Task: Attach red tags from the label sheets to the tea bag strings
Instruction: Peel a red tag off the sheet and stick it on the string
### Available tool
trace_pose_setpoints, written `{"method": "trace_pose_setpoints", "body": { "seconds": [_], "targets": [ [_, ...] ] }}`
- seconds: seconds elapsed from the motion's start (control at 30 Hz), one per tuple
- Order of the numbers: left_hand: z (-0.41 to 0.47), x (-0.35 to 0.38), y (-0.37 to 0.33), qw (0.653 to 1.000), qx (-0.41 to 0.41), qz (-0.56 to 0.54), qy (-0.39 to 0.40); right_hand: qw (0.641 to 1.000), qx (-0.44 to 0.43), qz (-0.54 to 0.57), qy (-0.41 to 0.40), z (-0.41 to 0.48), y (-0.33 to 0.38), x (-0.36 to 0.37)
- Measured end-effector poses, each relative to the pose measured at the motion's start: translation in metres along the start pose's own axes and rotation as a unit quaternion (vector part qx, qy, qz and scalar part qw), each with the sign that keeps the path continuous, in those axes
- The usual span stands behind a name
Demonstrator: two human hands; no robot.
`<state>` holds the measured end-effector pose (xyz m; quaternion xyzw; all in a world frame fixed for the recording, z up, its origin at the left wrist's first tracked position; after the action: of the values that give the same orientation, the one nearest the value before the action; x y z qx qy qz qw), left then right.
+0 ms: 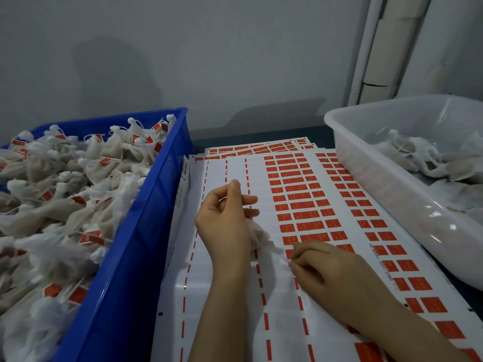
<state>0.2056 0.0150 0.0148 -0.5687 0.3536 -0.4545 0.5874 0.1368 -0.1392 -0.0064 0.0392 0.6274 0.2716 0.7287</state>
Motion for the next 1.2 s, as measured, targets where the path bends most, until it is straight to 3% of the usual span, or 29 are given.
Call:
{"method": "trace_pose_setpoints", "body": {
  "seconds": [0.53,1.2],
  "targets": [
    [0.002,0.0,0.001,1.0,-0.004,0.007,0.007,0.993,0.085,0.066,0.041,0.003,-0.016,-0.001],
    [0.001,0.005,0.004,0.999,-0.016,0.013,0.043,0.999,0.046,-0.01,0.013,0.002,-0.017,-0.006]
  ]
}}
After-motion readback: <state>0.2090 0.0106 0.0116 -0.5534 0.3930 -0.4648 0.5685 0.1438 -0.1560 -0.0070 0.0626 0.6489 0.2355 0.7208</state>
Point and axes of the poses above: each hand's wrist, its own z-axis towards the middle knuckle, its own x-axis out of the palm, y = z × x, the point moved 7 cm from there along z, towards the middle knuckle, and after that the axes turned 7 degrees about y, right-handed, at the moved point
